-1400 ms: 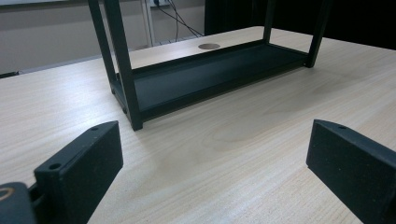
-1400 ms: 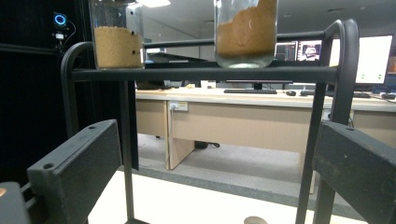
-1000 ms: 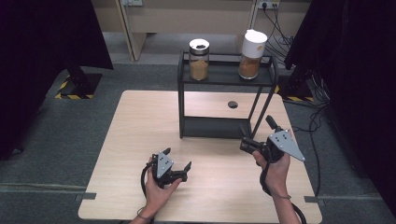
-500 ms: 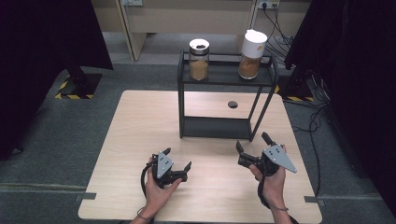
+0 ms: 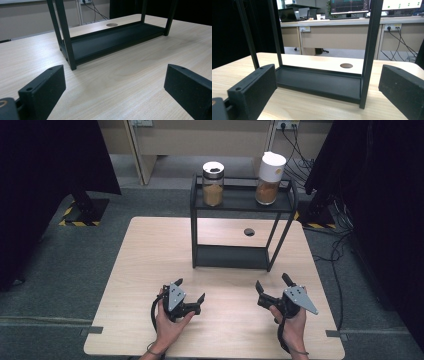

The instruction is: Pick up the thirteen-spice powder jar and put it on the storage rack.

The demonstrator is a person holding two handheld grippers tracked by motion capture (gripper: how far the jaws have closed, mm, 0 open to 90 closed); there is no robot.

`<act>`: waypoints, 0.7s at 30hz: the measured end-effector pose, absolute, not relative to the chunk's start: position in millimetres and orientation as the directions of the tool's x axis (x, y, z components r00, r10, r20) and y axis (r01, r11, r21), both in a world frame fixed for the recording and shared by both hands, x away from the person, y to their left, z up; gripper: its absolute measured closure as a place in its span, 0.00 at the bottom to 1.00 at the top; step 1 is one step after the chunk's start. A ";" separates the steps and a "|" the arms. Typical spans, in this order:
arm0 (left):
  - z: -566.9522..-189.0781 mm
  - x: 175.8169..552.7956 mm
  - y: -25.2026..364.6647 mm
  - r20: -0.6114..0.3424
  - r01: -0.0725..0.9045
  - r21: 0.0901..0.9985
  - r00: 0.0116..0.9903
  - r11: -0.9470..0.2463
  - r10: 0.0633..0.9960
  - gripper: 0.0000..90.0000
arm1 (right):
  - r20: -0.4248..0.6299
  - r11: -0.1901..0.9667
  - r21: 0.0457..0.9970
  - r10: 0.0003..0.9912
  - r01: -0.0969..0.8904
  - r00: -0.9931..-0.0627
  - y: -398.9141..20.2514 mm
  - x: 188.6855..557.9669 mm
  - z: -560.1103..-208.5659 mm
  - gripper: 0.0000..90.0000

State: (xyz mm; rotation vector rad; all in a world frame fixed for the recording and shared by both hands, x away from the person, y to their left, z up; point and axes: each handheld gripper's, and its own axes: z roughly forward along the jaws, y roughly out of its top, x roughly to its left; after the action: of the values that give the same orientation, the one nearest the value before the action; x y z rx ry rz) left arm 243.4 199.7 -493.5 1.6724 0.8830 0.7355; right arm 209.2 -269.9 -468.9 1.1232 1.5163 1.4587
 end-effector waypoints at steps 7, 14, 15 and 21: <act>-493.8 243.0 199.3 0.043 0.190 0.967 0.537 -0.170 0.843 0.03 | 0.065 -0.021 0.991 0.941 0.135 -0.333 -273.4 205.6 -478.3 0.02; -493.9 242.7 198.9 0.046 0.188 0.967 0.536 -0.173 0.843 0.03 | 0.070 -0.012 0.983 0.946 0.180 -0.316 -276.1 201.5 -487.5 0.02; -493.9 242.6 198.8 0.047 0.187 0.967 0.536 -0.173 0.843 0.03 | 0.068 -0.009 0.983 0.947 0.186 -0.314 -276.0 201.0 -488.1 0.02; -494.1 242.3 198.8 0.047 0.186 0.967 0.535 -0.172 0.843 0.03 | 0.060 0.007 0.977 0.950 0.211 -0.308 -274.7 198.7 -493.5 0.02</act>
State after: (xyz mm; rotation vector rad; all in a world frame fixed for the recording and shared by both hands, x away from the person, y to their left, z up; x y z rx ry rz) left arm 242.3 198.8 -494.1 1.6711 0.8797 0.7439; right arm 198.7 -274.7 -493.5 1.2192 1.5935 1.3558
